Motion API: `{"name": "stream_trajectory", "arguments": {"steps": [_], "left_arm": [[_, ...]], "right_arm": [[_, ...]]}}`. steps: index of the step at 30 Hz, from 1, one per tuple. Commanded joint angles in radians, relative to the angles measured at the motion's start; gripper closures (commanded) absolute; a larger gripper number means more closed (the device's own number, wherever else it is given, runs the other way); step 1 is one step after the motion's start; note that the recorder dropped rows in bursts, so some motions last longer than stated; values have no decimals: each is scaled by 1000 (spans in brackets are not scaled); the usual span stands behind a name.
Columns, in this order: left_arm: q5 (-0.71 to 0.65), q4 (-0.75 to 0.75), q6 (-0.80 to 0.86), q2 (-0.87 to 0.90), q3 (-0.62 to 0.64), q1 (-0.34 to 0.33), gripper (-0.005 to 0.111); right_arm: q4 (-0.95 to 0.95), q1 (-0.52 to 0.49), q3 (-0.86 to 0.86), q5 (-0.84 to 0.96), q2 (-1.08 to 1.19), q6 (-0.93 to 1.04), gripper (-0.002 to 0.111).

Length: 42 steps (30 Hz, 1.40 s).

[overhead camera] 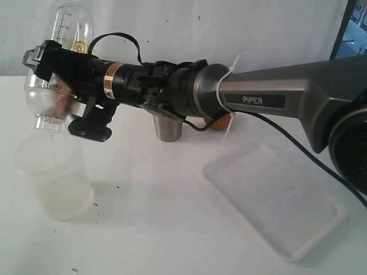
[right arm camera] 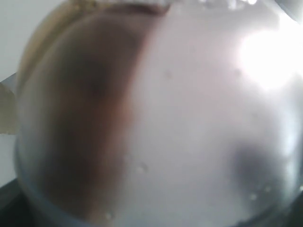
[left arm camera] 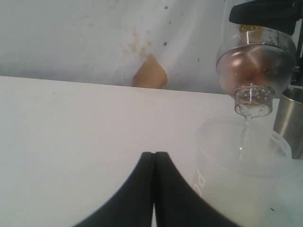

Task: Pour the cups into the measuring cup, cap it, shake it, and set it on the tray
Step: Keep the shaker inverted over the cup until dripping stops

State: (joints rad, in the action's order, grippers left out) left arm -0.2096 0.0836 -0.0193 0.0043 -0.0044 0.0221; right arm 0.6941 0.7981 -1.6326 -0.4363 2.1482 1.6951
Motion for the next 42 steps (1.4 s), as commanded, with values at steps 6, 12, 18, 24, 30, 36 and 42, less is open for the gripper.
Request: {"name": "stream_trajectory", "arguments": {"steps": [6,12,18,24,30,36,42], "left_arm": [[10,-3,-2,-4,4,1,107],[10,-3,-2,-4,4,1,107],[10,-3,-2,-4,4,1,107],[10,-3,-2,-4,4,1,107],[10,-3,-2,-4,4,1,107],[10,-3,-2,-4,4,1,107],[10,-3,-2,-4,4,1,107]], "right_arm": [[17,1,-11,-20,-23,24,108],[19,1,-11,-20,-23,35,108],[24,1,-11,7,-23,83,108],[37,1,-11,17,-23,88,108],[37,1,-11,17,-23,88,108],[37,1,-11,17,-23,88,108],[37,1,-11,17,-23,88,108]]}}
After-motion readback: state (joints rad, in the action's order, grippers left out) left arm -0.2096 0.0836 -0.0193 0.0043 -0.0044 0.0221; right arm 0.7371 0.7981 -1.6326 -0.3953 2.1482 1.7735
